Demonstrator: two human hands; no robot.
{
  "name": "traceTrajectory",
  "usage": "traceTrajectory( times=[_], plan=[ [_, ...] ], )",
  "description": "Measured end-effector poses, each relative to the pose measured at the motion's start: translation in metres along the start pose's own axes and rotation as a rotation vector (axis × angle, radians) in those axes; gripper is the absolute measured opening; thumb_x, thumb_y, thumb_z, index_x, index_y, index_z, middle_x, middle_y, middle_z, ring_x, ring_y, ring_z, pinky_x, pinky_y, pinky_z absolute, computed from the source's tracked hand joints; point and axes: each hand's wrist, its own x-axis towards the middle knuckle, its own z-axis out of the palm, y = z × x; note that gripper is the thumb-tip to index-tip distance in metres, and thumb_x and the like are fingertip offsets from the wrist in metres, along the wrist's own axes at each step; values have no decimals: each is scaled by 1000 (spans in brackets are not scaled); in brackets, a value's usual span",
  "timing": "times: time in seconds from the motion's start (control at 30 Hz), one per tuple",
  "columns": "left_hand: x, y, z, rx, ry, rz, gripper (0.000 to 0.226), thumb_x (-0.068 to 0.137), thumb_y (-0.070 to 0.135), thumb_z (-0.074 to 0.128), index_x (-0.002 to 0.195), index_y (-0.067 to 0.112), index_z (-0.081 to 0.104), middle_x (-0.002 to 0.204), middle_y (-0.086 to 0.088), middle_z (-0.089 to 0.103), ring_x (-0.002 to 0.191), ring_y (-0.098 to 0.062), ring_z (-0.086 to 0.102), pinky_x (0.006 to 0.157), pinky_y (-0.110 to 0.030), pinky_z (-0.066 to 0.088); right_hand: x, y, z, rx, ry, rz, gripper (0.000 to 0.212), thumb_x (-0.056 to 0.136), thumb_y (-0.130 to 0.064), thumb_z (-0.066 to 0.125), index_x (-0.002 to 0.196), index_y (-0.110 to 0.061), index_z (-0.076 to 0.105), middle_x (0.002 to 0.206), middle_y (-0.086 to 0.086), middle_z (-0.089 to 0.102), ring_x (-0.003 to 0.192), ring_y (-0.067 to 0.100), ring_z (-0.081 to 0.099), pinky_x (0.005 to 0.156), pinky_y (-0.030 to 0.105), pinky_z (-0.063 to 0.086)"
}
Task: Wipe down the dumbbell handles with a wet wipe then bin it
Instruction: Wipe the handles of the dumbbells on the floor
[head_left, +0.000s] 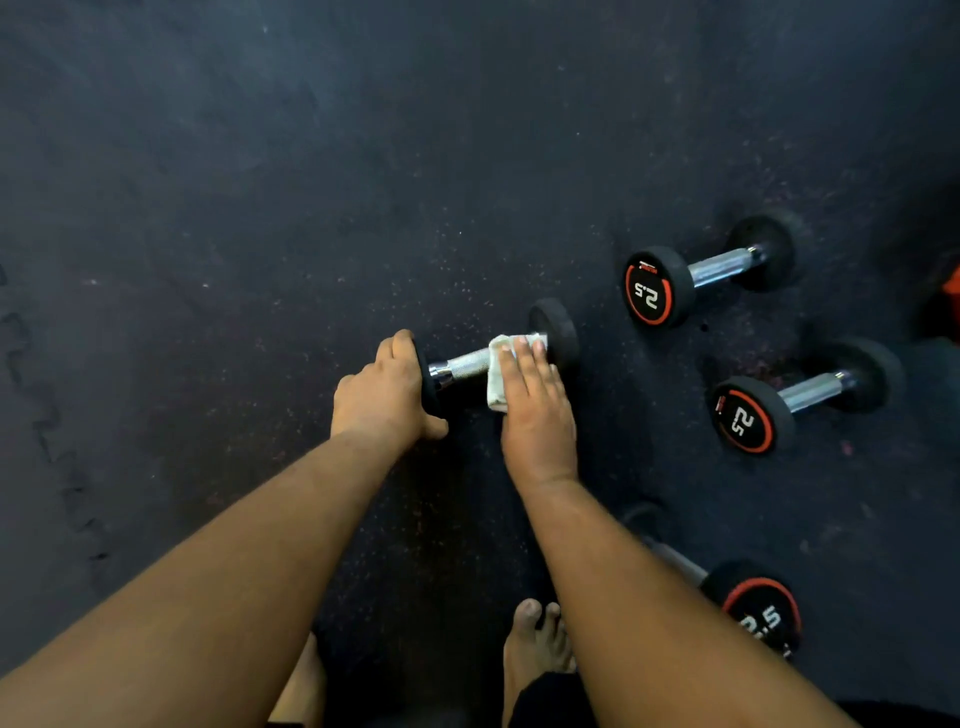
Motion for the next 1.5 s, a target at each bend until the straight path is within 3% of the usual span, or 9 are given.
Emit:
traceTrajectory(
  times=[0.13,0.2,0.3,0.47,0.6,0.8,0.93,1.33,1.5],
  plan=[
    [1,2,-1,-13,-14,-11,107,64,45,88,147,16,26,142,-4,48,112,-30,63,89,-45,50,-5,-32,3,596,314,678,43,97,-2,50,137,-14,60,139,8,60,130,19,54,107,18,36],
    [4,1,-3,-7,-24,-21,104,63,45,89,143,17,29,140,-6,50,113,-33,63,89,-46,49,2,-46,5,1024,368,1134,32,98,-3,49,126,-9,63,125,15,66,117,28,62,97,26,45],
    [5,0,-2,7,-12,-10,103,61,46,90,140,15,32,139,-9,51,115,-35,62,88,-47,50,22,-55,-3,1558,361,1373,23,91,3,53,101,-14,64,103,13,70,98,29,66,84,36,54],
    [1,0,4,23,11,4,112,64,45,91,149,12,26,144,-10,47,116,-35,63,87,-47,50,56,-53,-6,1610,204,1422,27,84,-19,71,109,-10,68,106,12,73,96,27,70,86,41,59],
    [2,0,1,28,7,1,110,63,45,90,147,12,27,143,-10,47,114,-36,64,85,-47,50,76,-55,-12,1463,295,1483,29,85,-23,70,107,-5,65,98,8,70,80,22,66,64,29,52],
    [3,1,2,22,6,-8,112,63,48,91,148,13,26,142,-9,47,111,-35,65,84,-47,54,78,-39,-11,1863,268,1408,29,87,-24,74,108,-5,67,109,12,70,95,29,68,78,42,59],
    [2,-1,5,22,15,-13,114,63,48,91,149,12,25,144,-9,46,111,-35,65,83,-48,55,70,-40,-8,1949,340,1383,30,89,-24,72,113,-7,67,107,11,69,97,26,67,70,35,56],
    [2,-1,6,41,18,3,105,65,46,91,143,12,29,139,-9,48,109,-35,65,77,-45,48,79,-39,-2,1802,281,1404,14,85,-19,76,85,-8,67,81,6,67,72,22,65,73,36,54],
    [2,0,4,32,24,12,97,67,45,88,139,13,31,137,-9,49,105,-34,65,73,-42,46,71,-65,0,1651,376,1495,34,84,-27,77,109,-7,67,101,10,71,94,27,70,78,38,57]
  ],
)
